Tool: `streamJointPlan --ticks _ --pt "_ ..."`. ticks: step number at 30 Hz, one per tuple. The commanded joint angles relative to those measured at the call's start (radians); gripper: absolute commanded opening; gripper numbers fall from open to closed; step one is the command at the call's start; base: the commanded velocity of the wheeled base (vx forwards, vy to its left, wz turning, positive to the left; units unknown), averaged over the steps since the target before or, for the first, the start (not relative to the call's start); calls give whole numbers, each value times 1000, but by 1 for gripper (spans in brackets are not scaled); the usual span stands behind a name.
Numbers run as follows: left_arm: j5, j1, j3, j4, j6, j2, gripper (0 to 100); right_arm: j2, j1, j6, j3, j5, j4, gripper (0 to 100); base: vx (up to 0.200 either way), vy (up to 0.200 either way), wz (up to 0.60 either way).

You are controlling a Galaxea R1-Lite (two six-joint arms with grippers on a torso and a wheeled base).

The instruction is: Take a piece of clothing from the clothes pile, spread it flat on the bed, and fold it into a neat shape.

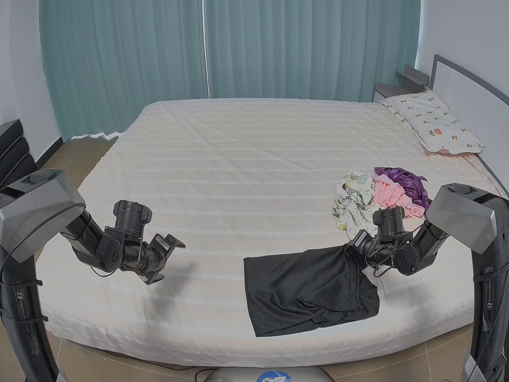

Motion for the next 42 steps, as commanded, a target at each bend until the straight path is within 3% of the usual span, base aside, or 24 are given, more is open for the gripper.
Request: streamJointPlan --ticks 1,4,5,6,7,9,17,23,38,39,42 --pt "0 0 0 0 0 0 100 -80 -14 -28 75 19 -42 100 0 0 0" --pt "0 0 0 0 0 2 100 -141 -31 -56 152 85 -59 100 0 0 0" --pt "0 0 0 0 0 0 100 -190 -32 -88 226 140 -62 100 0 0 0" --pt "0 0 0 0 0 2 100 -195 -32 -92 232 145 -62 100 0 0 0" --pt "0 0 0 0 0 0 100 -230 -31 -135 310 199 -67 100 0 0 0" --pt "0 0 0 0 0 0 100 -247 -25 -189 384 228 -94 100 0 0 0" --pt "0 -1 2 0 0 0 100 -205 11 -258 560 251 -295 100 0 0 0" --pt "0 -1 3 0 0 0 100 -165 67 -272 585 256 -305 100 0 0 0" --pt "0 -1 2 0 0 0 100 -133 75 -310 583 243 -301 100 0 0 0" --pt "0 -1 2 0 -1 0 100 -129 75 -310 585 242 -303 0 0 0 0" --pt "0 -1 3 0 -1 0 100 -129 75 -310 585 236 -303 0 0 0 0"
